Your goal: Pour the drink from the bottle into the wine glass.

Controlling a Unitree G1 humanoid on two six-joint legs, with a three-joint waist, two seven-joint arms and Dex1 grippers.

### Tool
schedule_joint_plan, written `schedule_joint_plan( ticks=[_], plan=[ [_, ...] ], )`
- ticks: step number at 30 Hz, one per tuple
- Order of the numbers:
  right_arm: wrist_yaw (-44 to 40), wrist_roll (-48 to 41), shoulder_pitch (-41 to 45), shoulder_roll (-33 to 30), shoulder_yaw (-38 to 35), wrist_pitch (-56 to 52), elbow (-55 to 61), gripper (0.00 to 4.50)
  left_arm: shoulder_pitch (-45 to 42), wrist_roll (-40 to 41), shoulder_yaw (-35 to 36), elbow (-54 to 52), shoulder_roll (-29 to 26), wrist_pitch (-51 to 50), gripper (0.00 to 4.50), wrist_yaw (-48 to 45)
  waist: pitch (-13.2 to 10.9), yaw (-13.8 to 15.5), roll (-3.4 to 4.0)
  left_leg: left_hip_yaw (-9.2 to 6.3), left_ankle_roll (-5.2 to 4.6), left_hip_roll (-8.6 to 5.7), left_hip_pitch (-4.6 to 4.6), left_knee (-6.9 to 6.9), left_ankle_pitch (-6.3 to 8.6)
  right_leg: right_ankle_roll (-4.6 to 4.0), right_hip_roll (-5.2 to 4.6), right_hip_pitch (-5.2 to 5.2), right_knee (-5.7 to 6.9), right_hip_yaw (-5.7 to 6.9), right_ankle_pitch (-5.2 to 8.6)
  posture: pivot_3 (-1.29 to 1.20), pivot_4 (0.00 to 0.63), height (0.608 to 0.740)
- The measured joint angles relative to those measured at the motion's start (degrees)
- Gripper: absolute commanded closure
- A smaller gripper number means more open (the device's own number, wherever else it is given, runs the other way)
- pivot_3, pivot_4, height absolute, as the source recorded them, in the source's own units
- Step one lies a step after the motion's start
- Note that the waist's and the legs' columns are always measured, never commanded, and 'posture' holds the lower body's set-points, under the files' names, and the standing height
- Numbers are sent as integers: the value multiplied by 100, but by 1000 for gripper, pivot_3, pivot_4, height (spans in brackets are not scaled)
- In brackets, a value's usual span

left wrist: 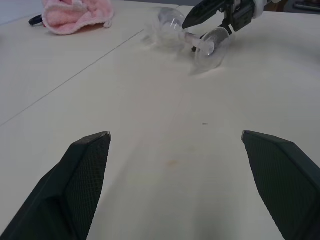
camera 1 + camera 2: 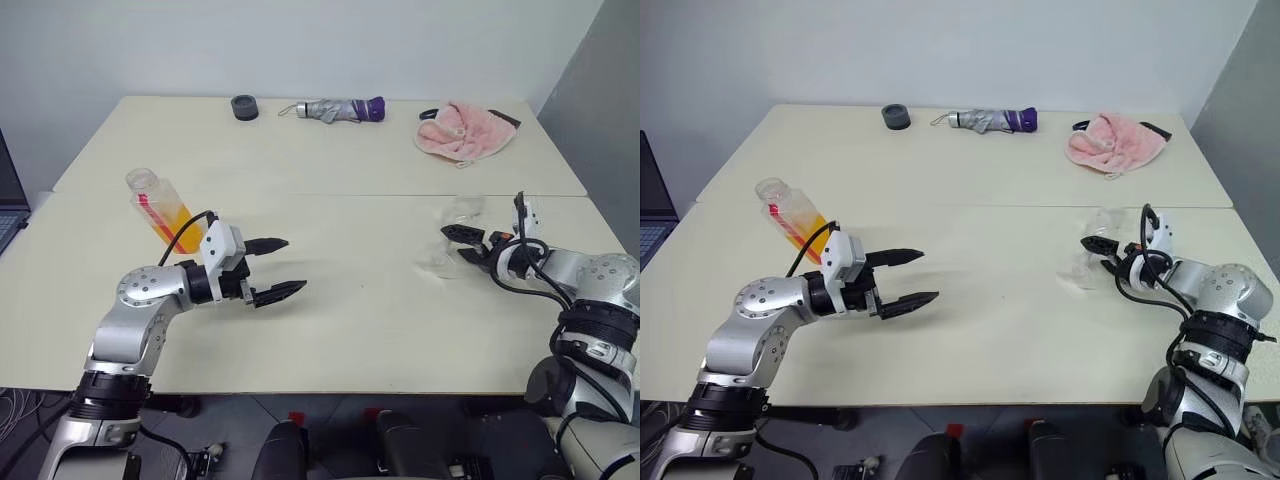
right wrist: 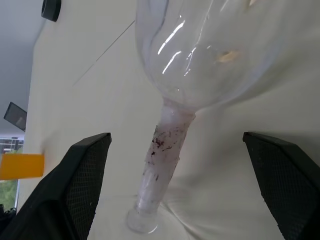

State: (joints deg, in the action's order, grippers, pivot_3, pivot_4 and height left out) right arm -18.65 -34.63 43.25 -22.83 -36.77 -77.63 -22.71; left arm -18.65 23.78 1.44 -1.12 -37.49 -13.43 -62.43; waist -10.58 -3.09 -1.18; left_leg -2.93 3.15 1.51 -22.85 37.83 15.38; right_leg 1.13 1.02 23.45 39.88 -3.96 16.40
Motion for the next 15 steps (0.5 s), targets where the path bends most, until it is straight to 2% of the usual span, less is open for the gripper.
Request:
schedule_joint_plan(
  ticks=[1, 4, 12, 14, 15],
  plan=[
    [-33, 0, 35, -20, 36, 80, -98, 0, -1, -4, -1, 0, 2, -1, 13, 3, 0, -4, 0, 0, 0, 0, 0, 0, 0, 0, 0, 0, 0, 0, 0, 0, 150, 740],
    [-175, -4, 66, -59, 208, 272, -315, 620, -1, -14, -1, -1, 1, -6, 0, 7, 0, -9, 0, 0, 0, 1, 0, 0, 0, 0, 0, 0, 0, 0, 0, 0, 150, 740],
    [-336, -85, 138, 13, 437, 525, -686, 3428, 2, -23, -1, -31, 1, -33, 0, 41, 0, -10, 0, -2, 0, 1, 0, 0, 0, 0, 0, 0, 1, 1, 0, 0, 150, 740],
    [-384, -206, 148, 32, 427, 519, -713, 4069, 12, -24, -1, -44, 0, -40, 0, 44, 0, -9, 0, -1, 0, 0, 0, 0, 0, 0, -1, 0, 1, 0, 0, 0, 150, 740],
    [-395, -258, 166, 57, 433, 512, -713, 4251, 12, -25, -1, -47, 0, -46, 0, 45, 0, -11, 0, -1, 0, 0, 0, 1, 0, 0, -1, 0, 1, 0, 0, 0, 150, 740]
  ],
)
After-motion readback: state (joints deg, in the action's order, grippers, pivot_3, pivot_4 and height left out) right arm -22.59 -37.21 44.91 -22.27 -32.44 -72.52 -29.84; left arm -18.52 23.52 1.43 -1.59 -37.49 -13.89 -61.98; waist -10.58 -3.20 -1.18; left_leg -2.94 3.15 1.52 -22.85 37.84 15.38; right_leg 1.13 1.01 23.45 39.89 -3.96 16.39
